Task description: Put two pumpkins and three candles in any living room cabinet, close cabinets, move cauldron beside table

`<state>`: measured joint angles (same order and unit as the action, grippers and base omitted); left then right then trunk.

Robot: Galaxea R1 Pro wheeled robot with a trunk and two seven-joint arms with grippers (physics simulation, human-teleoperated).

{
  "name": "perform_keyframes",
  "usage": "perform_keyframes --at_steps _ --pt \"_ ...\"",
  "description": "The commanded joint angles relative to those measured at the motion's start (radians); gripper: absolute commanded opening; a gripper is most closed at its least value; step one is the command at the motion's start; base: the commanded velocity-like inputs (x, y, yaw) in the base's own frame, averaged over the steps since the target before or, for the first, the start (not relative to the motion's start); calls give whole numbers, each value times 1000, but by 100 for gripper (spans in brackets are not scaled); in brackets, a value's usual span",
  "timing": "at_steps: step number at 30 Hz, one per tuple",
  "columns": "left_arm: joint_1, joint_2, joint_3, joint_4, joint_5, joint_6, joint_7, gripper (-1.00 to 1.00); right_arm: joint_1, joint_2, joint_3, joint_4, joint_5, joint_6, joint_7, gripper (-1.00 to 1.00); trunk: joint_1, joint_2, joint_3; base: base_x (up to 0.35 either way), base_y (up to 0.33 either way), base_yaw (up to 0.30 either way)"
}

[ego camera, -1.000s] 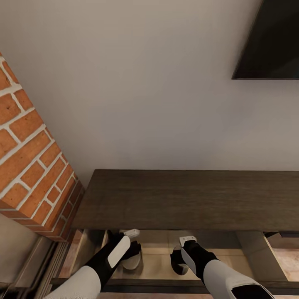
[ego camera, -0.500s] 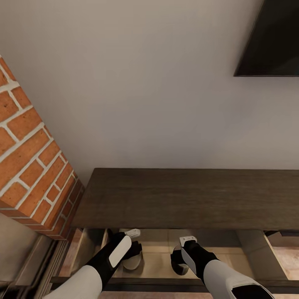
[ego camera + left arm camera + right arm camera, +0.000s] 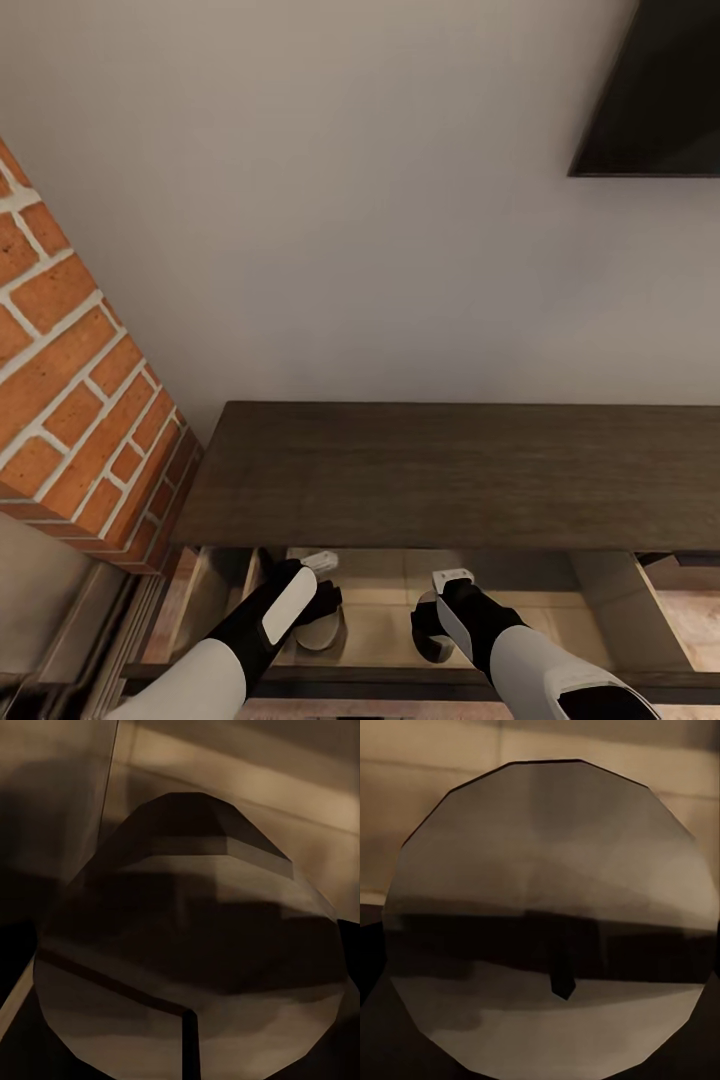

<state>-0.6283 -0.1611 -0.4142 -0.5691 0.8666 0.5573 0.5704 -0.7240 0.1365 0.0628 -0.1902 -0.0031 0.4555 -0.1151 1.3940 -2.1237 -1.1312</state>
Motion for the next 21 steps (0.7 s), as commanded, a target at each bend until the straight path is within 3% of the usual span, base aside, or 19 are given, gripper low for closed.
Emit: perform_keyframes --at_steps 1,21 --pt "0 0 -1 0 0 1 0 -100 0 0 0 0 0 0 0 -100 0 0 -1 0 0 0" --pt "0 0 0 0 0 0 0 -100 0 1 0 -1 0 -1 0 -100 0 0 -15 0 0 0"
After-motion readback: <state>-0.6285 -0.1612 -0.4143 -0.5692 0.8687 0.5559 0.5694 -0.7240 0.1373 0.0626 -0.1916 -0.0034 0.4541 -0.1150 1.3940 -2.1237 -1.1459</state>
